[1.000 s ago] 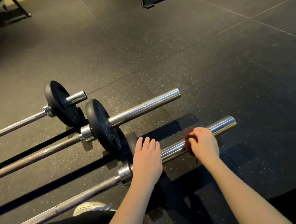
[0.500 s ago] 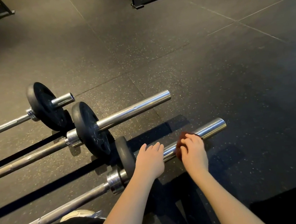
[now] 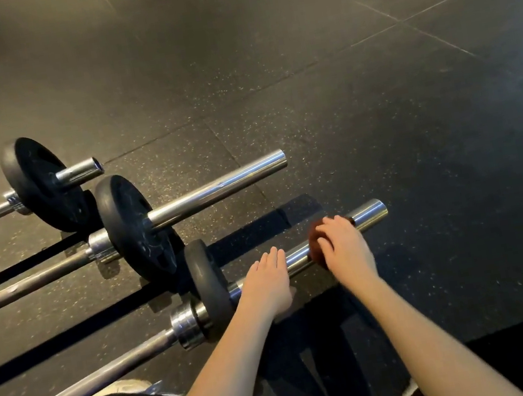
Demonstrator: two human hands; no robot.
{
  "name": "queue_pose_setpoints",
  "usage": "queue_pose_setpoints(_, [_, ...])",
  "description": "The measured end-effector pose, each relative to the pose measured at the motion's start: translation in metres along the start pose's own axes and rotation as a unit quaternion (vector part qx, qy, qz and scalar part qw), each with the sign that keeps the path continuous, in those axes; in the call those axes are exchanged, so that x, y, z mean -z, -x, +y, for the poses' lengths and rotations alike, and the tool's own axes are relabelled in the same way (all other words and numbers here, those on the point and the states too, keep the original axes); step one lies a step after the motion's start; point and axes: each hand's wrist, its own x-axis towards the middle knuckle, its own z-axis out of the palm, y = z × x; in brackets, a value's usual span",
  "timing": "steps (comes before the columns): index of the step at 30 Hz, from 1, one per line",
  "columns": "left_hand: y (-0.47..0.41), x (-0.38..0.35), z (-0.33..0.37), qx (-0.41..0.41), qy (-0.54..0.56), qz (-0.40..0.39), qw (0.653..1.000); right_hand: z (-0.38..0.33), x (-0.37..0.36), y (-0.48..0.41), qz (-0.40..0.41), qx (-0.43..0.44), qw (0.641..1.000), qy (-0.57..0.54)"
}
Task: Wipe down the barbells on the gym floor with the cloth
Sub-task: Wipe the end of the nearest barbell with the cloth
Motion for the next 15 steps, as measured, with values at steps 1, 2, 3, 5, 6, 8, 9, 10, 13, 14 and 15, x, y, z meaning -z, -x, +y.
queue_pose_setpoints(1, [-0.001,-0.001,-0.001,-0.002,0.001,-0.003,1.0,0.007,0.007,-0.01,0.003,-0.014,1.0,0.007])
queue_pose_setpoints(2, [-0.002,-0.002,-0.002,-0.004,0.001,-0.003,1.0,0.013,0.013,-0.017,0.01,-0.037,0.999,0.005])
queue_pose_setpoints(3, [-0.004,-0.002,-0.002,-0.005,0.005,-0.002,1.0,0.014,0.014,-0.017,0.015,-0.058,0.998,-0.002])
queue_pose_setpoints(5, [-0.01,-0.004,0.0,-0.003,0.021,-0.004,1.0,0.006,0.005,-0.002,0.017,-0.071,0.997,-0.027])
queue_pose_setpoints(6, [-0.014,-0.005,0.002,-0.001,0.029,-0.002,1.0,0.001,-0.002,0.009,0.013,-0.061,0.998,-0.033])
queue_pose_setpoints(8, [-0.021,-0.009,0.008,0.004,0.043,0.009,0.999,0.001,-0.006,0.02,-0.009,-0.024,1.0,-0.008])
queue_pose_setpoints(9, [-0.023,-0.01,0.01,0.008,0.044,0.017,0.999,0.008,-0.001,0.013,-0.016,-0.009,1.0,0.008])
queue_pose_setpoints(10, [-0.025,-0.012,0.011,0.01,0.042,0.025,0.999,0.017,0.005,0.001,-0.021,-0.004,0.999,0.026])
queue_pose_setpoints(13, [-0.026,-0.014,0.009,0.008,0.035,0.027,0.999,0.039,0.028,-0.03,-0.021,-0.046,0.998,0.042])
queue_pose_setpoints(14, [-0.026,-0.014,0.009,0.005,0.035,0.023,0.999,0.04,0.029,-0.032,-0.014,-0.069,0.997,0.035])
queue_pose_setpoints(15, [-0.028,-0.014,0.009,0.003,0.035,0.02,0.999,0.037,0.025,-0.029,-0.004,-0.087,0.996,0.024])
